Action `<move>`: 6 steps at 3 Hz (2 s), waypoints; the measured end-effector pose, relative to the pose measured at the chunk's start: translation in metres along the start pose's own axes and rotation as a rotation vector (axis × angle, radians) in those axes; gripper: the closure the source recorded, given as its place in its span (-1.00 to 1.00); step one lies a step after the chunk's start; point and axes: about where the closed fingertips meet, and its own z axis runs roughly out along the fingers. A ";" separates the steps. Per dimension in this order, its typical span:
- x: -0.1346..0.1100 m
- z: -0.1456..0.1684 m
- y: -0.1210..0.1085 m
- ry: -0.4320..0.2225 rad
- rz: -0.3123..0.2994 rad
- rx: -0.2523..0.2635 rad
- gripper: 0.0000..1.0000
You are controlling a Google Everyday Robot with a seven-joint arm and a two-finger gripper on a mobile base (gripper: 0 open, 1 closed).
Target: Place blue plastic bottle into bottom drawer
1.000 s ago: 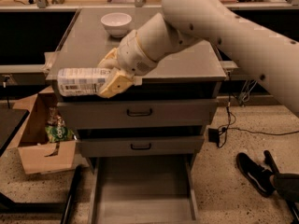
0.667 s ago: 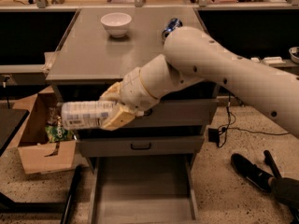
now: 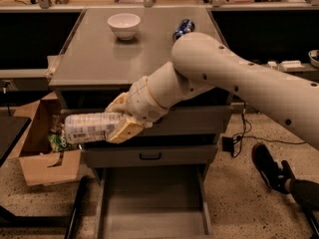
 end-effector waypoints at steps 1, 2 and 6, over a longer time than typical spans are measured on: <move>0.031 0.026 0.010 0.031 0.030 -0.024 1.00; 0.105 0.080 0.047 0.038 0.126 -0.081 1.00; 0.224 0.188 0.087 0.063 0.220 -0.064 1.00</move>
Offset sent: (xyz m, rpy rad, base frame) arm -0.0272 -0.0250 -0.2093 -0.0711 0.2186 -0.0602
